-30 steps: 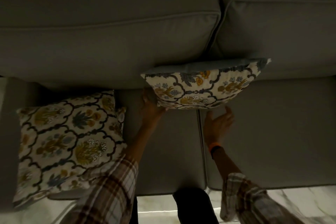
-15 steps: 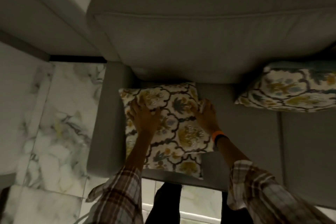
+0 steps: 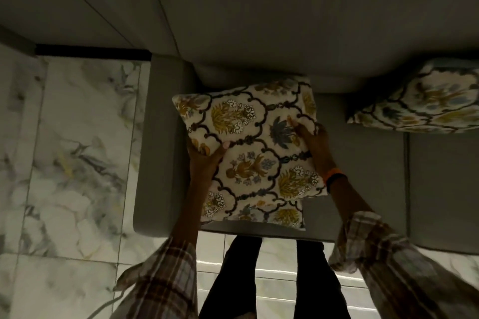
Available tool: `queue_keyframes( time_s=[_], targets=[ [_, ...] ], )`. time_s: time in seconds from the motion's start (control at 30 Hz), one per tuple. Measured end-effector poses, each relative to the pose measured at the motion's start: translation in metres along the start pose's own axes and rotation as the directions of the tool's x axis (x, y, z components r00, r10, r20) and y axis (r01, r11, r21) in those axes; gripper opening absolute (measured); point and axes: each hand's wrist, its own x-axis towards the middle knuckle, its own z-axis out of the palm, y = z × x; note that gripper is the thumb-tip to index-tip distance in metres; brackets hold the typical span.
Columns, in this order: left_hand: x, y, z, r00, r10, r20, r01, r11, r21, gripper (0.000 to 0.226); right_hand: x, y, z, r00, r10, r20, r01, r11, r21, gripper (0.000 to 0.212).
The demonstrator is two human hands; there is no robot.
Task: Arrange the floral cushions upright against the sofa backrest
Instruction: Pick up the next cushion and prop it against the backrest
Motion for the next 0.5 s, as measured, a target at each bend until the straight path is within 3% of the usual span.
queue_keyframes(
  time_s=[0.1,0.2,0.27,0.4,0.5],
  targets=[
    [-0.030,0.006,0.008,1.000,0.022,0.009,-0.022,1.000,-0.018,0.122,-0.044,-0.017,-0.025,0.985,-0.169,-0.034,0.172,0.980,0.102,0.064],
    [-0.052,0.006,0.030,0.994,0.101,0.048,-0.106,0.990,0.090,0.138,-0.073,-0.017,-0.066,0.973,-0.218,-0.077,0.226,0.965,0.129,0.056],
    [-0.072,0.010,0.052,0.973,0.190,0.130,-0.212,0.961,0.179,0.137,-0.082,-0.011,-0.102,0.975,-0.221,-0.027,0.223,0.962,0.161,0.066],
    [-0.129,-0.010,0.121,0.922,0.232,0.311,-0.303,0.931,0.203,0.101,-0.089,0.015,-0.203,0.990,-0.119,0.073,0.111,0.989,0.100,0.103],
    [-0.168,-0.040,0.185,0.908,0.196,0.371,-0.292,0.930,0.224,0.124,-0.084,0.044,-0.284,0.995,-0.058,0.087,0.051,0.995,0.086,0.116]
  ],
)
